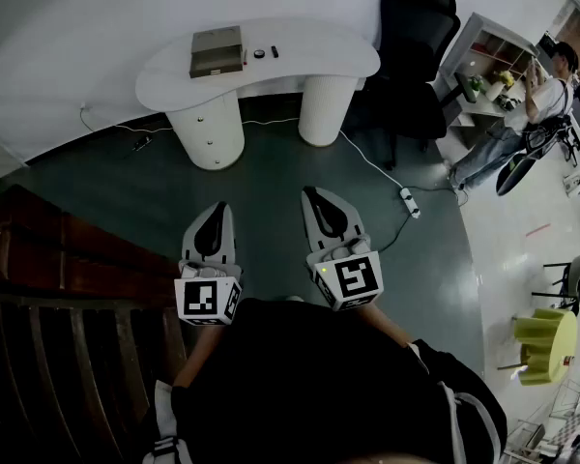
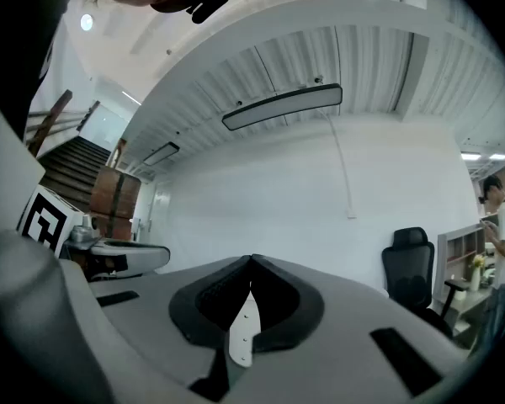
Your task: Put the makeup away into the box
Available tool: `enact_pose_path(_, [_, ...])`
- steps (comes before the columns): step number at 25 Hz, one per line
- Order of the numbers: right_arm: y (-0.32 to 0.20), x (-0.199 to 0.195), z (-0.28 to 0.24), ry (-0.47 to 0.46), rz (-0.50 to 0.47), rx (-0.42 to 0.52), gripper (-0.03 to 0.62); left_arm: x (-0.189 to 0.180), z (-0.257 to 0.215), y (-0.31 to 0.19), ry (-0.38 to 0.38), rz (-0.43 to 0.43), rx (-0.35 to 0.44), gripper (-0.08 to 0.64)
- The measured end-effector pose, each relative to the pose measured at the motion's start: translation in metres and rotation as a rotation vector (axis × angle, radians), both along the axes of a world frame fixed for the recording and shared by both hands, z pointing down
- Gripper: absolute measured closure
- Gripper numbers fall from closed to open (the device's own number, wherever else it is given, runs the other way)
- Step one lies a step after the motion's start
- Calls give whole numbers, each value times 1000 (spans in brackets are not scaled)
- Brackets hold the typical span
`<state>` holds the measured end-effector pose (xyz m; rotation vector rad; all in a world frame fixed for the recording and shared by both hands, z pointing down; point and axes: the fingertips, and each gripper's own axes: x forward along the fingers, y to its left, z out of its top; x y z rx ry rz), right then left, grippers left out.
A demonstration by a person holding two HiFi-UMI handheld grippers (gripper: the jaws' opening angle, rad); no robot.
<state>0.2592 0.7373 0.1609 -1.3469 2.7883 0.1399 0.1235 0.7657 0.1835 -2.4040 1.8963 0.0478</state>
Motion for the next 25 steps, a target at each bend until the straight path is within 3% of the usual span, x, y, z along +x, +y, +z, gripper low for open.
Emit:
enact_pose_path(17, [-20, 35, 0, -57, -30, 20, 569, 38, -4, -12, -23, -15, 15, 554])
enact_pose_path(25, [-43, 28, 19, -29, -54, -41, 566, 34, 7, -28, -19, -23, -17, 554])
